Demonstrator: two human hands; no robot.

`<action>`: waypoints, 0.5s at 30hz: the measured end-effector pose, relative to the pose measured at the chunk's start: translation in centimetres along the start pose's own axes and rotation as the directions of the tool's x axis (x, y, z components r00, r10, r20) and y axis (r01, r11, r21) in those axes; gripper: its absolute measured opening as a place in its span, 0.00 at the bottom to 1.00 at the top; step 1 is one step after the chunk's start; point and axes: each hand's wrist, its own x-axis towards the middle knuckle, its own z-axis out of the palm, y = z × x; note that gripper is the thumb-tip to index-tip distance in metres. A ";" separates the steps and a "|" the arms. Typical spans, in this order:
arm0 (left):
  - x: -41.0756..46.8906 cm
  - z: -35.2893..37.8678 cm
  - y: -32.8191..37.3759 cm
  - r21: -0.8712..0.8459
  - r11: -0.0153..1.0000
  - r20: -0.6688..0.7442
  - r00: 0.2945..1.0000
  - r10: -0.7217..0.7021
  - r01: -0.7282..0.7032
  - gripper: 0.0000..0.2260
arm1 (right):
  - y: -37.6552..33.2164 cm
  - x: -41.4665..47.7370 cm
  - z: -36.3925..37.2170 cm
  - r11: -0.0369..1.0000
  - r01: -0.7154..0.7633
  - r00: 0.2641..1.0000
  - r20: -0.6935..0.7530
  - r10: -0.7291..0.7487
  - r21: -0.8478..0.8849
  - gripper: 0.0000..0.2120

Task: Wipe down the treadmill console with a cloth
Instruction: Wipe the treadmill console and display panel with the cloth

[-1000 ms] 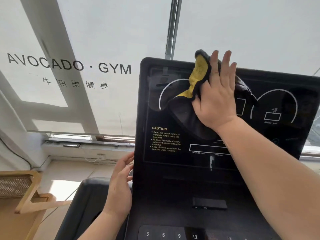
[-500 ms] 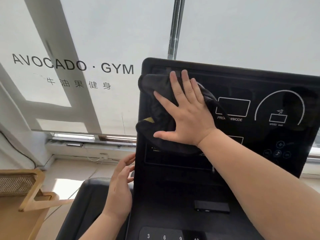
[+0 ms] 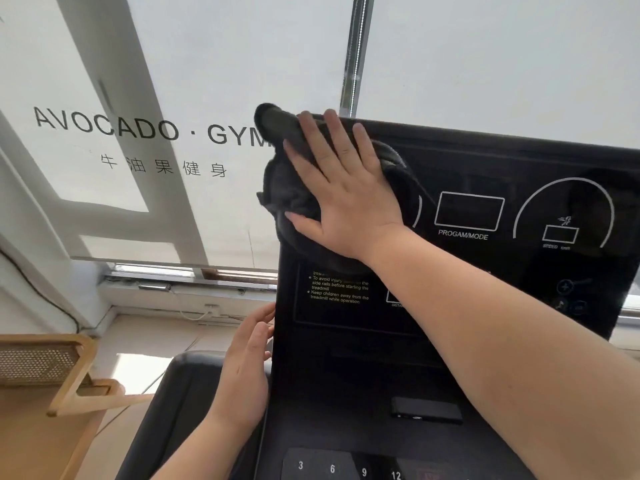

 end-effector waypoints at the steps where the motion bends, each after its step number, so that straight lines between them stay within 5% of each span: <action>1: 0.0 0.1 -0.1 -0.003 1.000 -0.005 1.000 0.003 -0.003 0.19 | -0.5 -1.0 0.5 0.999 0.047 0.999 0.012 -0.047 -0.003 0.39; 8: 0.1 0.5 -0.8 -0.026 0.999 -0.057 0.998 0.021 -0.022 0.21 | 1.5 -10.9 2.5 0.986 0.154 0.985 0.085 -0.149 -0.063 0.33; 15: 0.0 0.6 -1.7 0.096 0.994 -0.022 0.998 0.051 -0.048 0.27 | 9.7 -9.5 -0.8 0.932 -0.363 0.931 0.031 0.363 0.006 0.33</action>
